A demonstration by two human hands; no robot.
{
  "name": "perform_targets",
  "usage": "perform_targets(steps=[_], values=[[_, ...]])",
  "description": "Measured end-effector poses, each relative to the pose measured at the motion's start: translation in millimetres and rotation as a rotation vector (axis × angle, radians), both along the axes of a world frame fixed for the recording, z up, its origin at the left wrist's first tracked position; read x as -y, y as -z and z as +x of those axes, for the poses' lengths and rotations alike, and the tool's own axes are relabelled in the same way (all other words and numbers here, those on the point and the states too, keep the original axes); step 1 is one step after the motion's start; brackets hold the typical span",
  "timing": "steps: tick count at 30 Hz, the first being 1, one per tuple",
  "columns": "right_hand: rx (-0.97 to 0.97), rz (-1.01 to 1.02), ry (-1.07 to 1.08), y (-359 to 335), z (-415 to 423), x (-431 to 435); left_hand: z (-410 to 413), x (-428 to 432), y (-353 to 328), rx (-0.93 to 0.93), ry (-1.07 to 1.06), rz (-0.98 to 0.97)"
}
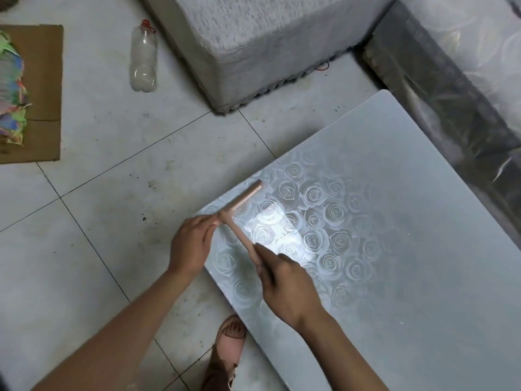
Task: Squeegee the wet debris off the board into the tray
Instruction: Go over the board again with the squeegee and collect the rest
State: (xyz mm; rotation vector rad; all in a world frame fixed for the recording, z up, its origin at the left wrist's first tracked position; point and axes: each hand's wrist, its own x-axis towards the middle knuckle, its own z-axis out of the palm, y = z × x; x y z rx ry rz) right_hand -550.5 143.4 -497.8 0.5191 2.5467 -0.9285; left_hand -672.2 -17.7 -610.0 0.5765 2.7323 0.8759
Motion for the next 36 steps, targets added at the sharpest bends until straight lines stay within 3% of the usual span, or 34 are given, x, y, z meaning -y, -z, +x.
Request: perform_targets(steps=[5,11,15,18,21,26,31,36], values=[[0.095,-0.043,0.068,9,39,-16,35,-15,8,-0.015,-0.005,0.047],[0.249,0.023,0.269,-19,154,-61,124,-68,-6,0.173,0.320,0.119],[0.222,0.128,0.253,-33,165,-57,128,-73,-9,0.298,0.431,0.123],[0.128,0.080,0.166,-37,134,-47,100,-52,-18,0.204,0.349,0.146],[0.029,0.003,0.044,-22,89,-32,68,-26,-22,0.074,0.169,0.038],[0.105,-0.114,0.042,13,58,-16,57,-8,-10,-0.061,0.101,-0.067],[0.126,-0.159,0.182,17,142,-43,121,-42,-9,-0.037,0.122,-0.006],[0.242,-0.084,0.332,2,257,-70,206,-81,-20,0.062,0.356,0.128]])
